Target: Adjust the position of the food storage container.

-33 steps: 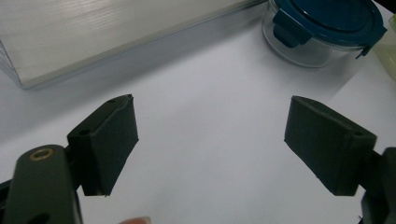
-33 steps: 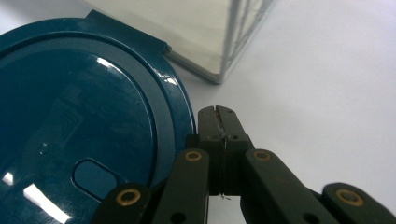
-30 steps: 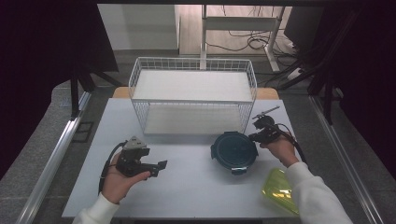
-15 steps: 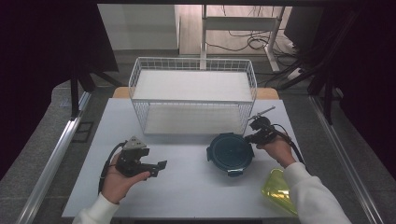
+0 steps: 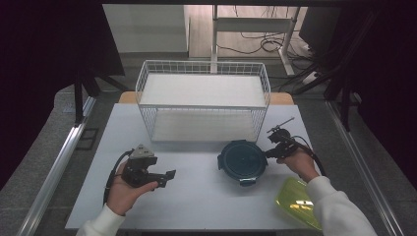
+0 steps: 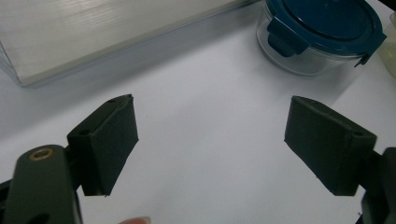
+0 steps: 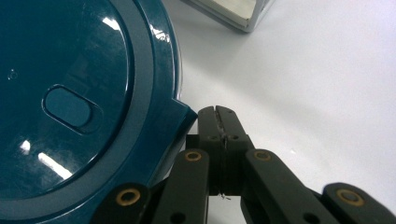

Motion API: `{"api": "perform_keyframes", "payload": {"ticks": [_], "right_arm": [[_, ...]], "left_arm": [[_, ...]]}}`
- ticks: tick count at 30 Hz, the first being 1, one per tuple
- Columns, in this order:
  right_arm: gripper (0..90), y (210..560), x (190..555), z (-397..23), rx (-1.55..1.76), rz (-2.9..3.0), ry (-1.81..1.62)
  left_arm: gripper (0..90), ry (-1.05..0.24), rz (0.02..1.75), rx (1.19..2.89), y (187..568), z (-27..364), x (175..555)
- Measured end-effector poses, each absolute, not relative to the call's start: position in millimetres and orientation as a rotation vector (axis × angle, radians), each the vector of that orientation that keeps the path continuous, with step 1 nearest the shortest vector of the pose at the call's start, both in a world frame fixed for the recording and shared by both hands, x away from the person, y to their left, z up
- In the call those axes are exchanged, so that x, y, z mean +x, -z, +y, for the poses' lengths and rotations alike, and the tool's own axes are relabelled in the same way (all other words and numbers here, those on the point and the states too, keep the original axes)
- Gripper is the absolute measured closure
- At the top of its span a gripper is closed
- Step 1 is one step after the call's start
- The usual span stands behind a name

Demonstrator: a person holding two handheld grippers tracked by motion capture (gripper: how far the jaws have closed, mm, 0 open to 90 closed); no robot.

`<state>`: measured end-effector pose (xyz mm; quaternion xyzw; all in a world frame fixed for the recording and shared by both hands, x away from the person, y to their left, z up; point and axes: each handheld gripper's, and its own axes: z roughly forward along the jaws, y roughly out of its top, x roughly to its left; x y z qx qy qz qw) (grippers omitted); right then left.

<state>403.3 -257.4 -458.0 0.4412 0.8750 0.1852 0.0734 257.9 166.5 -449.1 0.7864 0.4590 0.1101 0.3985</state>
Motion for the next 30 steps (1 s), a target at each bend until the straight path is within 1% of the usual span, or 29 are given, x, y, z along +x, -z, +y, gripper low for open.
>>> {"api": "perform_keyframes", "payload": {"ticks": [18,30], "right_arm": [[88.9,459,401,-241,1.322,2.635,-0.529],[88.9,460,400,-225,1.257,2.698,-0.552]], "left_arm": [[17.1,-0.272,1.155,2.005,452,163,260],[17.0,-0.268,1.156,2.009,453,162,260]]}}
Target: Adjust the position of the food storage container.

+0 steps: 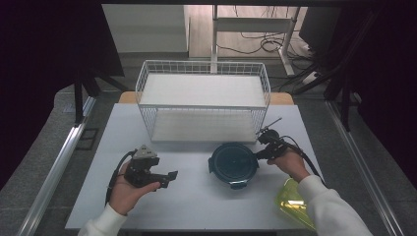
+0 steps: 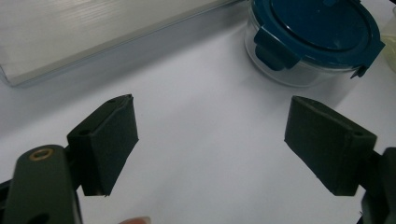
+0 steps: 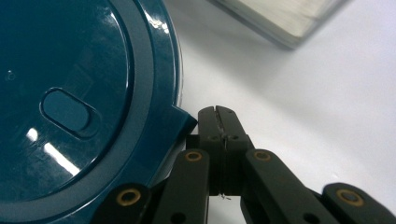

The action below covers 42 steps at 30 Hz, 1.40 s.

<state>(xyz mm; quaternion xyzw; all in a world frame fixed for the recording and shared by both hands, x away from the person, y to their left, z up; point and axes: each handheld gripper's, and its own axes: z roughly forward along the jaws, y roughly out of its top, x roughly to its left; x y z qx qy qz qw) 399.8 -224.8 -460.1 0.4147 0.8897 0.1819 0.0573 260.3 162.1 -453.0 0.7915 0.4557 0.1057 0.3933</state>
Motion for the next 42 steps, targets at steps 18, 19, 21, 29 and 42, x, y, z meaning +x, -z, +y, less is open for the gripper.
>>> {"api": "perform_keyframes", "payload": {"ticks": [18,19,21,29,42], "right_arm": [[88.9,465,397,-192,1.119,2.825,-0.641],[88.9,466,397,-191,1.113,2.828,-0.641],[88.9,466,397,-191,1.105,2.835,-0.647],[88.6,444,394,-225,1.147,2.727,-0.668],[87.8,391,323,-343,1.318,2.352,-1.094]], "left_arm": [[17.0,-0.266,1.155,2.017,455,161,260],[17.1,-0.267,1.154,2.018,455,161,260],[17.0,-0.266,1.154,2.019,455,161,261],[17.1,-0.276,1.156,2.012,454,165,258],[17.0,-0.268,1.148,2.025,456,159,258]]}}
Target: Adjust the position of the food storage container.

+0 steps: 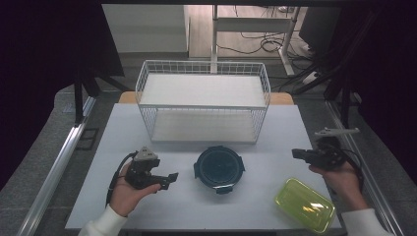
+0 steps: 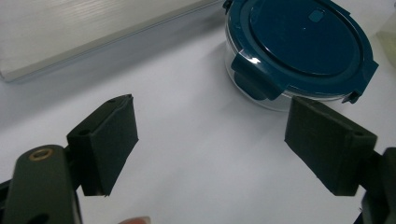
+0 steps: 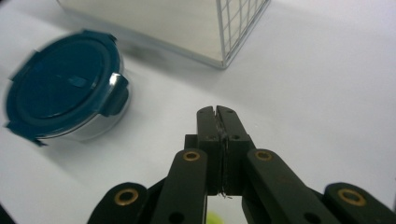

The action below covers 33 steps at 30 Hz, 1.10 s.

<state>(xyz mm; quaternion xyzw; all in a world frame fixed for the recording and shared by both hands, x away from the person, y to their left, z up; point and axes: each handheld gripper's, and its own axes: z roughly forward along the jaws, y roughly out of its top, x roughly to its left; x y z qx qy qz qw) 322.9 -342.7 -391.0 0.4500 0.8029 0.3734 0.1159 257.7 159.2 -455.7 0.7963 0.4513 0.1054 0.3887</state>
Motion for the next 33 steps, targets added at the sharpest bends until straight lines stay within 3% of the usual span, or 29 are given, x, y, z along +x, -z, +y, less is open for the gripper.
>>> {"api": "perform_keyframes", "payload": {"ticks": [7,16,26,33], "right_arm": [[88.1,383,271,-338,1.242,2.276,-1.256],[88.0,372,217,-274,1.039,2.338,-1.324],[87.9,380,198,-205,0.818,2.387,-1.329],[87.9,410,220,-175,0.858,2.467,-1.301]], "left_arm": [[17.0,-0.263,1.148,2.030,458,158,257],[17.0,-0.261,1.146,2.030,460,159,254],[17.0,-0.257,1.146,2.042,463,159,255],[17.0,-0.252,1.150,2.043,465,159,254]]}}
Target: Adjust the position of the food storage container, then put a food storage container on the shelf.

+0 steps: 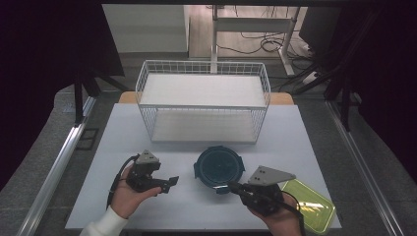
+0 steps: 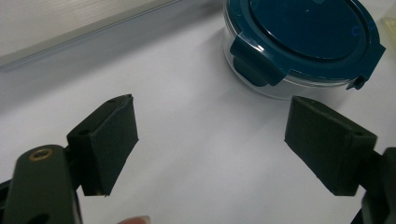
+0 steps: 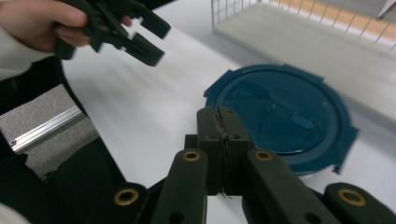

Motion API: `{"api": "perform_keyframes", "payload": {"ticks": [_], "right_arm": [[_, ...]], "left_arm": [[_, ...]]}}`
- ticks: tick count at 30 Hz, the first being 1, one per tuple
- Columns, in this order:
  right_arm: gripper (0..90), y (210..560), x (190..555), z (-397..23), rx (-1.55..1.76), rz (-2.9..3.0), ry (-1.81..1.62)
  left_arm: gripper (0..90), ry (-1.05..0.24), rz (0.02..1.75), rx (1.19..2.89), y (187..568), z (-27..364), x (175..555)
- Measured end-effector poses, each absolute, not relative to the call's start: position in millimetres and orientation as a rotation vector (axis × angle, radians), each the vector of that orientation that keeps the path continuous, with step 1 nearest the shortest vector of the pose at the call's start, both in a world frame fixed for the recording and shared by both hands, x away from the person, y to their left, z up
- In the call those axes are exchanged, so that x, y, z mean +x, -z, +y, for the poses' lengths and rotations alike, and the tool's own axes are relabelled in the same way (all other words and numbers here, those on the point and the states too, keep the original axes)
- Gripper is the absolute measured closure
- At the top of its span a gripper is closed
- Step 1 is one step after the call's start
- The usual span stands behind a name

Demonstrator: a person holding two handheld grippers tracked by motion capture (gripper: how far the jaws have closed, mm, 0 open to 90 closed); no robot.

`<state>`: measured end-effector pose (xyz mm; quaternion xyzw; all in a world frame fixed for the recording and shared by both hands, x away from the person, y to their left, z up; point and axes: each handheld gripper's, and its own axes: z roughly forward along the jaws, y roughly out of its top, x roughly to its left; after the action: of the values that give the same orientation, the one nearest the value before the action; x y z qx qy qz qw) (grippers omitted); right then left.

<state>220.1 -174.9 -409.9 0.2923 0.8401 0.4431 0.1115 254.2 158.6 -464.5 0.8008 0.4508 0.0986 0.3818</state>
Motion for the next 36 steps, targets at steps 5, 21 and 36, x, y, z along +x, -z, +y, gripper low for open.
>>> {"api": "perform_keyframes", "payload": {"ticks": [5,21,36], "right_arm": [[87.9,428,234,-167,0.951,2.476,-1.298],[87.8,441,243,-174,1.059,2.422,-1.284],[40.5,446,259,-190,1.337,2.303,-1.369]], "left_arm": [[17.0,-0.251,1.147,2.047,466,159,254],[16.8,-0.219,1.151,2.014,466,160,253],[12.6,-0.078,1.151,1.918,459,153,266]]}}
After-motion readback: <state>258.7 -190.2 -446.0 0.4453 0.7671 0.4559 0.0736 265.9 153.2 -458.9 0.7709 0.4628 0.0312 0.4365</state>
